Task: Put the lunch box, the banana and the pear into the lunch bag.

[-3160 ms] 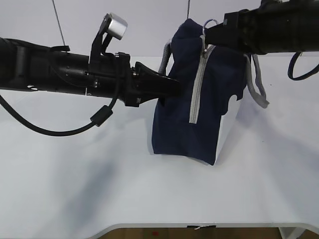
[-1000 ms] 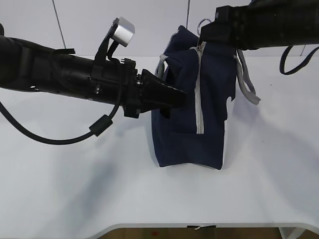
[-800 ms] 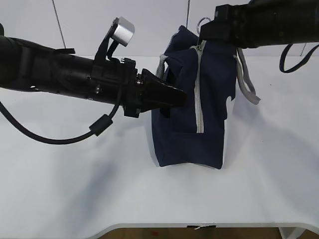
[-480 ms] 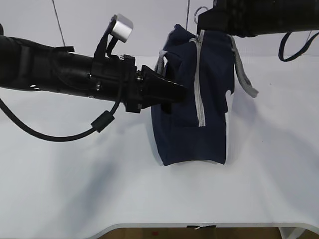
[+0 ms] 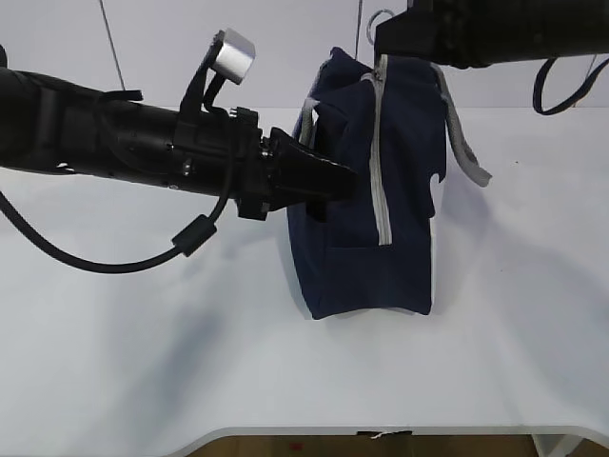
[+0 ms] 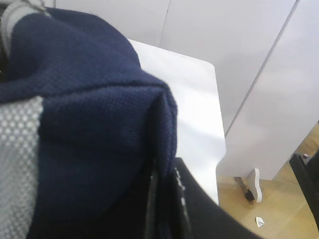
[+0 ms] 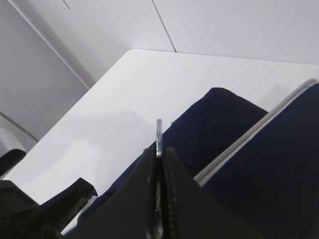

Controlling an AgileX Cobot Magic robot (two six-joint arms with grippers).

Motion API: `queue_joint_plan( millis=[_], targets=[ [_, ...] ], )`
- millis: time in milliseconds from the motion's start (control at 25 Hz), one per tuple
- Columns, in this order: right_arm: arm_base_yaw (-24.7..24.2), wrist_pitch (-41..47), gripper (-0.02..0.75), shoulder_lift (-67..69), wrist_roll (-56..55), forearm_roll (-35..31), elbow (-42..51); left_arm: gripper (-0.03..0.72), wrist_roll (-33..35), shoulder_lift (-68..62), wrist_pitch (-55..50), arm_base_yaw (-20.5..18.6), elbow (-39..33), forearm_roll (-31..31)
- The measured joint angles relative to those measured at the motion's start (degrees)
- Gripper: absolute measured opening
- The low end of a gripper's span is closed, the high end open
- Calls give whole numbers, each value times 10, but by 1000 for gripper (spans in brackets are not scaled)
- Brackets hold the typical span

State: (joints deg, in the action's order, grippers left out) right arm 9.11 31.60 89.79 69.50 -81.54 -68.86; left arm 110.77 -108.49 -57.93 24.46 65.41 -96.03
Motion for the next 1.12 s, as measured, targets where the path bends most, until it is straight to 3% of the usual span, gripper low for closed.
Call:
queue_joint_plan(
  millis=[400,720,1120],
  targets=[
    [-5,11,6,-10,-13,51,-12,46,-9,0,0,0,0,-31],
    [-6,36,6,-11,-53,132,-15,309,-111,0,-18,1,0,-49],
    [-7,78,6,-11,-71,156,-16,342,-185,48,-28,-5,0,-50]
  ],
)
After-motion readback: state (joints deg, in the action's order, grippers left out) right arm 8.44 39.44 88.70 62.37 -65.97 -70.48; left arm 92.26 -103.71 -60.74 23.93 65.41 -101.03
